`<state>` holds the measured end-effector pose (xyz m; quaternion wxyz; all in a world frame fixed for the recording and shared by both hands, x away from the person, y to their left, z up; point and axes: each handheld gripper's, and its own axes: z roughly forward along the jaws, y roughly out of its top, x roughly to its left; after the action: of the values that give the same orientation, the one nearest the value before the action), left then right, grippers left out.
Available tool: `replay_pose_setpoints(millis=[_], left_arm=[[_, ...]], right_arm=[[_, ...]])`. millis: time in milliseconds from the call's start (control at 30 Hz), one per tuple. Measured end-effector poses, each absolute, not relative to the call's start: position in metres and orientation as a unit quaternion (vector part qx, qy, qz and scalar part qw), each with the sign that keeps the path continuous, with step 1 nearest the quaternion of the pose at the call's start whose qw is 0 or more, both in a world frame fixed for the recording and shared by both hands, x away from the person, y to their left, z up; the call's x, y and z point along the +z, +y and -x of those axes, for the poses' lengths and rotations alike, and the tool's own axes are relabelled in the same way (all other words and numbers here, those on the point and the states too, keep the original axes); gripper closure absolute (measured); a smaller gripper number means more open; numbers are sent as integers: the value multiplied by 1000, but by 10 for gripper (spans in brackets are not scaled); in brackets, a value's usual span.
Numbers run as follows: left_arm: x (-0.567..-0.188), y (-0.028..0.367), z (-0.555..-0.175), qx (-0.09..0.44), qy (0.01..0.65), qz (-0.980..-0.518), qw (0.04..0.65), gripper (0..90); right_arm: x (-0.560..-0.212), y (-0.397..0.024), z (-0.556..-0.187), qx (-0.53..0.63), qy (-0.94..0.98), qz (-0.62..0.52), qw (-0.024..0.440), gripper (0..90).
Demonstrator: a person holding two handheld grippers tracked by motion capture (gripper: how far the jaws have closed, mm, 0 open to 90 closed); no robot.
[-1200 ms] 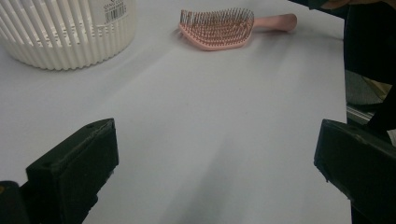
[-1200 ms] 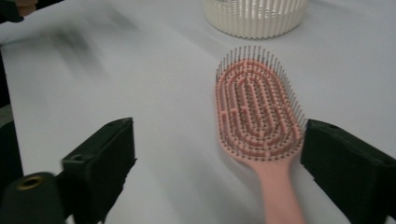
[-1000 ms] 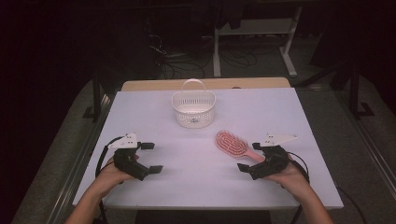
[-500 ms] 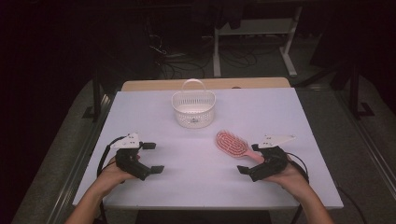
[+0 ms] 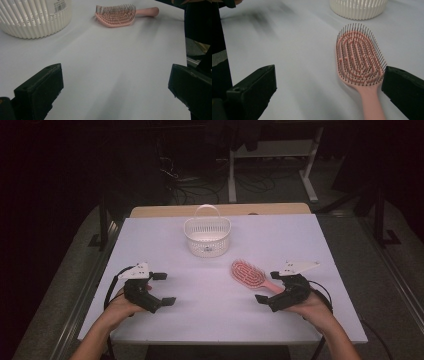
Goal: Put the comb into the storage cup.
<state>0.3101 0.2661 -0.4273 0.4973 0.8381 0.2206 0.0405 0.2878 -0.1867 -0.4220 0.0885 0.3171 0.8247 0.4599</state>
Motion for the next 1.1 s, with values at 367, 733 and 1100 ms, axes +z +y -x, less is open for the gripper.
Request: replay_pose_setpoints(millis=[367, 733, 1100], left_arm=[[-427, 269, -309, 42, 223, -836, 500, 0], [-427, 268, -310, 32, 226, -836, 499, 0], [-426, 268, -309, 37, 225, -834, 503, 0]], right_arm=[[-414, -184, -293, 457, 826, -316, 94, 0], [-402, -186, -300, 467, 819, -317, 98, 0], [-391, -189, -310, 468, 814, -324, 113, 0]])
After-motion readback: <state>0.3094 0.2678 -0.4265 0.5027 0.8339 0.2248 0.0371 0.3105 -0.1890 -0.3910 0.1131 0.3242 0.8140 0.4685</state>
